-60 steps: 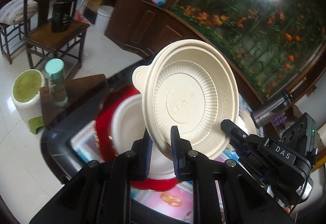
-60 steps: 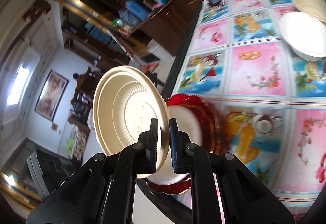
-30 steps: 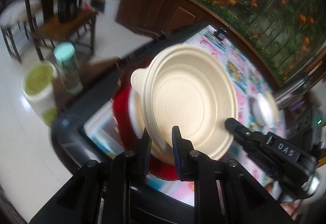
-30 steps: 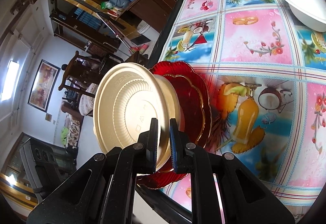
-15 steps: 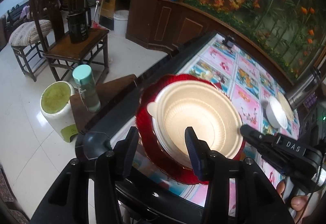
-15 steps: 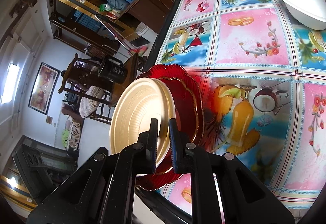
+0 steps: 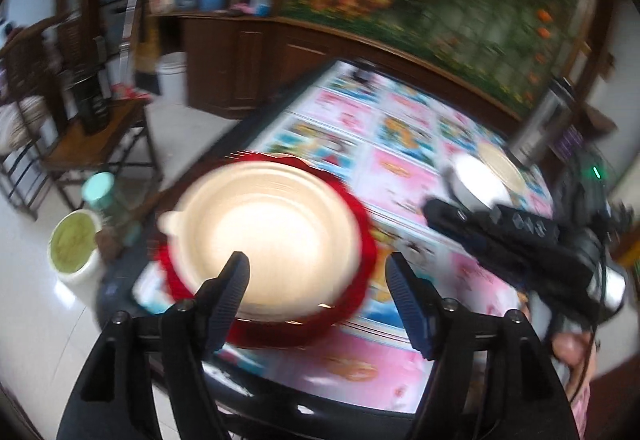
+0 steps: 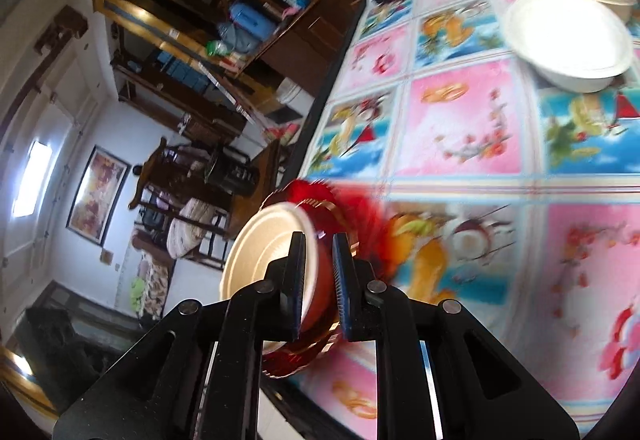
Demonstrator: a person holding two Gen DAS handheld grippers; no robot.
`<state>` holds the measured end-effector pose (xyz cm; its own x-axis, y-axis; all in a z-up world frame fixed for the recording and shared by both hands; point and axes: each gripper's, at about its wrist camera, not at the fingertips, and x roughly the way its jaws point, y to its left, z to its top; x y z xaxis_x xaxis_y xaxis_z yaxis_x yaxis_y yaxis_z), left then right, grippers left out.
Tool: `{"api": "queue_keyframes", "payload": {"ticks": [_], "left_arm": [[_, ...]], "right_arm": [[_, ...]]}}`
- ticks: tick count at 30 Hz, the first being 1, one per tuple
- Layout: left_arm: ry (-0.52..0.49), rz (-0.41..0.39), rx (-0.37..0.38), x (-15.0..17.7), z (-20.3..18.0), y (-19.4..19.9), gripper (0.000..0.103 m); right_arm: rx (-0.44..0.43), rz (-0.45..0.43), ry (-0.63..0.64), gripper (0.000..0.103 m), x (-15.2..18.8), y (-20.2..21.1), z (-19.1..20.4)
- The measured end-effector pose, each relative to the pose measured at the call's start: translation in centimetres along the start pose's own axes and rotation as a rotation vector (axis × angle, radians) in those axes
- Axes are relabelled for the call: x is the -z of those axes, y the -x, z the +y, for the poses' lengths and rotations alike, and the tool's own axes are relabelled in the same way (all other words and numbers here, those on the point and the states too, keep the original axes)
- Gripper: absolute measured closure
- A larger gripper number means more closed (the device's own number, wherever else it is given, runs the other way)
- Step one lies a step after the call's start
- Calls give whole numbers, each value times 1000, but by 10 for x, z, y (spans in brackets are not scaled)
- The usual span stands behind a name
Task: Organize plates and bowls
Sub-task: 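Open both grippers and withdraw them from the beige bowl, then move both grippers over the table to the white plate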
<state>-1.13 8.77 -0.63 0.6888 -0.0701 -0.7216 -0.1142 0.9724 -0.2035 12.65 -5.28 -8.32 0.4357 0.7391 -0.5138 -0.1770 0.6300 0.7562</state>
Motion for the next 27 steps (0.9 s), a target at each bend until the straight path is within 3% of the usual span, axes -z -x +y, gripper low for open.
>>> {"api": "queue_keyframes", "payload": {"ticks": [2,4,14,19,24,27], "left_arm": [[-48,29,22,3,-19,-8,32],[-74,55,43,6,-31,-14,32],[-109,219,106,-3,-84,-63,32],[-72,211,122,-32,-104,-72,32],[-9,210,133,-65,-113,-92,28],[41,232,119,-76,-112,-113,27]], "right_arm": [[6,-20,-24,70,-5,10,-13],[8,-45,-50,65,-12,22,-27],[90,-203,-152,65,-81,99,-101],[147,-290,-178,65,-123,124,-119],[127,-301,-251,65,-134,123,-155],[136,-245,-340,65,-130,111,-186]]}}
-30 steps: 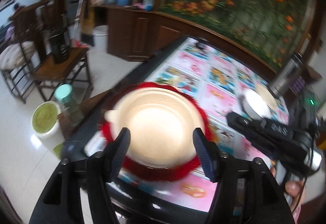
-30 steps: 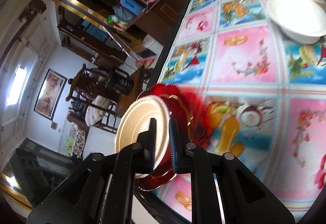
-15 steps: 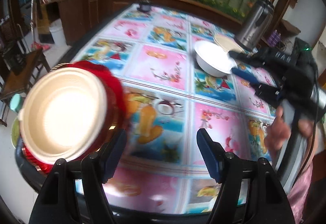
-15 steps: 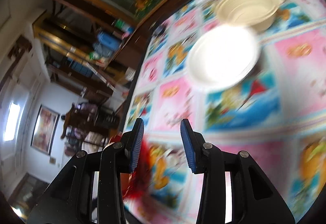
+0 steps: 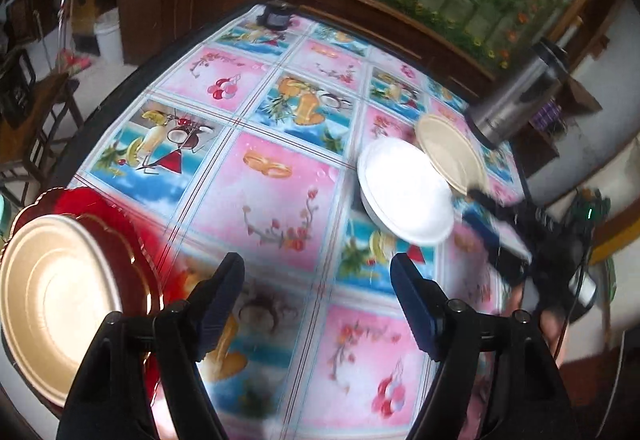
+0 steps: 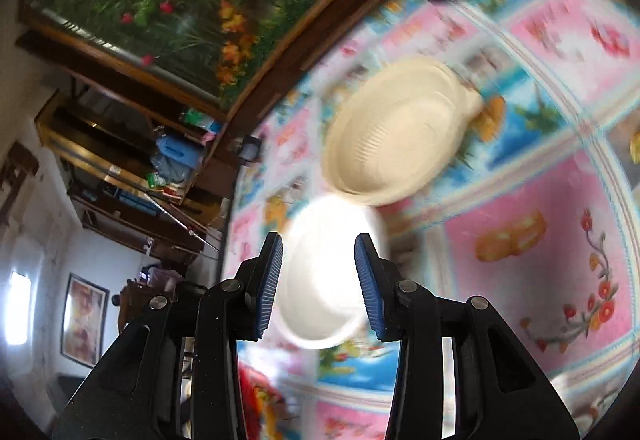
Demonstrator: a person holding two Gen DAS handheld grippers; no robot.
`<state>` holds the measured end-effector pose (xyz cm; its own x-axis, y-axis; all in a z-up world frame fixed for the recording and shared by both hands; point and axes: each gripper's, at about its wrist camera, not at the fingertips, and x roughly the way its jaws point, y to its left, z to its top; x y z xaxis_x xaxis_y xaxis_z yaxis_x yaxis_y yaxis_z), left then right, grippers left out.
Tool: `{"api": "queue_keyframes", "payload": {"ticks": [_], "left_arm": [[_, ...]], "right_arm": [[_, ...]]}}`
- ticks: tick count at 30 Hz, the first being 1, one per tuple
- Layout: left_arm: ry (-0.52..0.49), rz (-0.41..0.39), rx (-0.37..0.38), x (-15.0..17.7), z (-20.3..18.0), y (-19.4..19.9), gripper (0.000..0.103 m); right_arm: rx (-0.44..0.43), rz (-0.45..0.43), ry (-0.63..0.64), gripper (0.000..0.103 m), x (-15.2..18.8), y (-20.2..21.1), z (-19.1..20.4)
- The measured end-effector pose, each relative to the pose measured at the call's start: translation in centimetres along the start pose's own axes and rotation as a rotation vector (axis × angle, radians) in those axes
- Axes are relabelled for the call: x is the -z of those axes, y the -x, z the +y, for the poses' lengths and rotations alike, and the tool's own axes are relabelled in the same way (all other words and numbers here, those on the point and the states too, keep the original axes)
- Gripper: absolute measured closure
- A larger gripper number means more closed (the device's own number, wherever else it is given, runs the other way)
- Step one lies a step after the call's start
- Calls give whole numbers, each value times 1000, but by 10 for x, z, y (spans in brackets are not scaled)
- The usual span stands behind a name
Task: Organize plates and bowls
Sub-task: 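Move both grippers over the table to the white plate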
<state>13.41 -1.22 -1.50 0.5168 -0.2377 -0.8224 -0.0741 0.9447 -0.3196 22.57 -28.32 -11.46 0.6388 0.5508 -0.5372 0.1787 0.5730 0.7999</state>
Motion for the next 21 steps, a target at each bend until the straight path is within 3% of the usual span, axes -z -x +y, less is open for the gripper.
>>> {"api": "queue_keyframes", "payload": {"ticks": [2,6,10,21], "left_arm": [[42,3,6,-10,1,-11,27],[116,15,7,-26,-1,-36,27],[139,21,13,-34,-12,-54,27],[137,-105,-57,-51,-28,-79,27]], "right_arm": [[-30,36,-45,65,-5,-1,-13],[-32,21,-72,65,-9,2,-24],[-78,48,-131,65,-9,-2,-35],[-112,5,-101,65,-3,-3,-23]]}}
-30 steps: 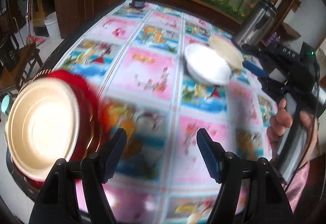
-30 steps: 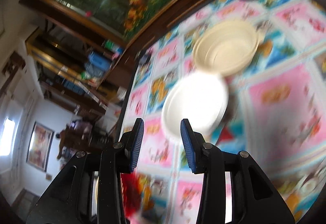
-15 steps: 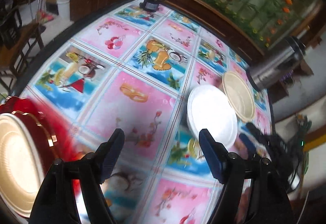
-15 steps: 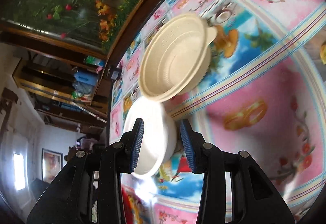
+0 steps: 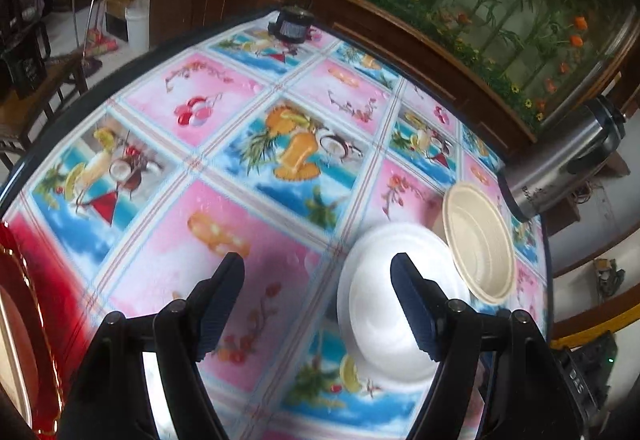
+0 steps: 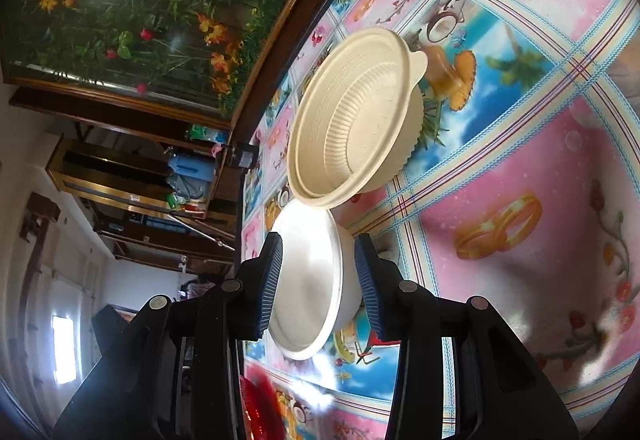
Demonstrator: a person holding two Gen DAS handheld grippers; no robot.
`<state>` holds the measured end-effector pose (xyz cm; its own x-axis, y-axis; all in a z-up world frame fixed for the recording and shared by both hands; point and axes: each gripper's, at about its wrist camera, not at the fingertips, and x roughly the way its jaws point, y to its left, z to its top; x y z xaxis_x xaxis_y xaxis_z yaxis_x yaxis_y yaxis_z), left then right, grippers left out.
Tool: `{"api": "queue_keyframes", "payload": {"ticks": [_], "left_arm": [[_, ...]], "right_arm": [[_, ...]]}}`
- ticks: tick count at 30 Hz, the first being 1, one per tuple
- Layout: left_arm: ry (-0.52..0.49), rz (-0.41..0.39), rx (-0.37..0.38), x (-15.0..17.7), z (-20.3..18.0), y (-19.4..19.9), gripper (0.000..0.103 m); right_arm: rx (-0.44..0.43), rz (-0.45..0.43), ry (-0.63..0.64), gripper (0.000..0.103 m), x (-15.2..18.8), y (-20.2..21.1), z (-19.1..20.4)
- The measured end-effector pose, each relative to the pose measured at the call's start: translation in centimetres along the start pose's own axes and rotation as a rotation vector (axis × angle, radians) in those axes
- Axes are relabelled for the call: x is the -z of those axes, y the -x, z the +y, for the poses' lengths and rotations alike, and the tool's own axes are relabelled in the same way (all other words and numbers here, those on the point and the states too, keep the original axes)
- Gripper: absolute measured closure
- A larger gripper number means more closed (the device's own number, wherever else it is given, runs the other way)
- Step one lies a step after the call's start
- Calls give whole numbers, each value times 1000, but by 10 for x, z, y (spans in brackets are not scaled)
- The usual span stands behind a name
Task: Organize plates and bowls
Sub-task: 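Move both grippers over the table to the white plate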
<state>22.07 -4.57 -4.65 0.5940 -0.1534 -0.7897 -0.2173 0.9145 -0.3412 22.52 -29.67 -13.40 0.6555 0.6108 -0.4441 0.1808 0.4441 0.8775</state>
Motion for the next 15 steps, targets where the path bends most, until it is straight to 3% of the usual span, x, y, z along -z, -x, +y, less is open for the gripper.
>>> {"api": "queue_keyframes", "payload": {"ticks": [3,9,15], "left_arm": [[-11,-32,-18,-4,4,-5,27],[14,55,105,-5,15,-24,26],[18,26,158,-2,19,-25,26]], "right_arm": [[4,10,-2,65,1,-5,0],[34,4,23,65,2,-8,3],[37,5,33,65,4,-10,3]]}}
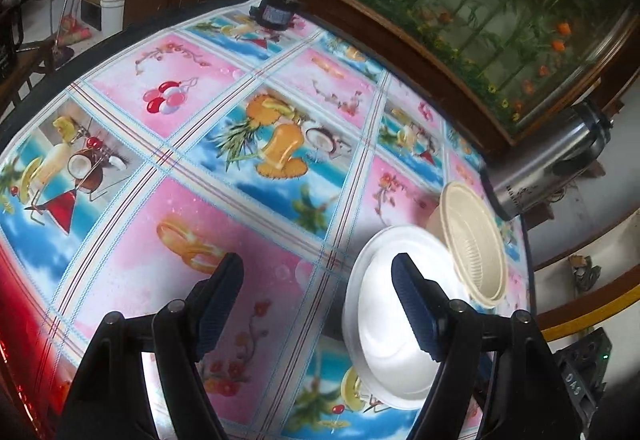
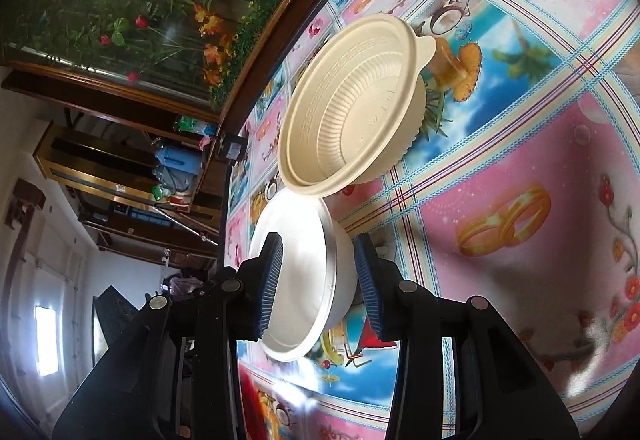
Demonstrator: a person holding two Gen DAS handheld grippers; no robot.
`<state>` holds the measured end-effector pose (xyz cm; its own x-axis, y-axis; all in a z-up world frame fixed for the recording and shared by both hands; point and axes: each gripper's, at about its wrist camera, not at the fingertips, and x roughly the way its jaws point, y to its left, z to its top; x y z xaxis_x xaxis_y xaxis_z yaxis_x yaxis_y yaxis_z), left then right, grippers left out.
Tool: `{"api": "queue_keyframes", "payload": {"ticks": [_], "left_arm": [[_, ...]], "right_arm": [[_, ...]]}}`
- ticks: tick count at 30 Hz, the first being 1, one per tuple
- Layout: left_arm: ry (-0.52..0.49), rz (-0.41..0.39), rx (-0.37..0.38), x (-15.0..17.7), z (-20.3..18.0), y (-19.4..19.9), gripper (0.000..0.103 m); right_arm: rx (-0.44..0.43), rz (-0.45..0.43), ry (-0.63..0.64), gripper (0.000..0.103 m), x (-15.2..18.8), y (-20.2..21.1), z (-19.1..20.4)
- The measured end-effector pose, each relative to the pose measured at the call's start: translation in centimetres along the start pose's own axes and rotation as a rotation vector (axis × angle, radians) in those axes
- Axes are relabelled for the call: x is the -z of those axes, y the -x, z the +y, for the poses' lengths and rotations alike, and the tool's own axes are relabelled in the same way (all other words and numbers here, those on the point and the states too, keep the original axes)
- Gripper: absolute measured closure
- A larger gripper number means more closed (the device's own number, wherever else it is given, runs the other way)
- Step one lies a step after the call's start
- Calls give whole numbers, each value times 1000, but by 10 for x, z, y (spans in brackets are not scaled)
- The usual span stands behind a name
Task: Organize plates and bowls
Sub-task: 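Move both grippers over the table to the white plate, then close both grippers on the rim of the white plate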
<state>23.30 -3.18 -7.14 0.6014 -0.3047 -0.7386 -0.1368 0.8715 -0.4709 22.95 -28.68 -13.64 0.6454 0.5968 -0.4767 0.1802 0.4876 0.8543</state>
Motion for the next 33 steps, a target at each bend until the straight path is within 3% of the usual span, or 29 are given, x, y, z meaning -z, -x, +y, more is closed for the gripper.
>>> {"api": "queue_keyframes", "payload": {"ticks": [3,10,17,25,31,33], "left_arm": [[18,32,64,0,3,-5,26],[25,70,99,3,3,-12,26],[50,159,175,9,1,-27,26],[45,127,167,12,0,-24,28],[35,104,164,11,0,-20,51],[35,110,165,11,1,-21,66]], "right_arm": [[5,-1,7,65,2,-4,0],[27,-16,31,65,6,-7,2],[32,-22,27,65,8,-8,1],[23,-8,21,65,10,-11,2],[19,-19,22,65,11,-10,3],[16,-16,18,65,10,-12,1]]}}
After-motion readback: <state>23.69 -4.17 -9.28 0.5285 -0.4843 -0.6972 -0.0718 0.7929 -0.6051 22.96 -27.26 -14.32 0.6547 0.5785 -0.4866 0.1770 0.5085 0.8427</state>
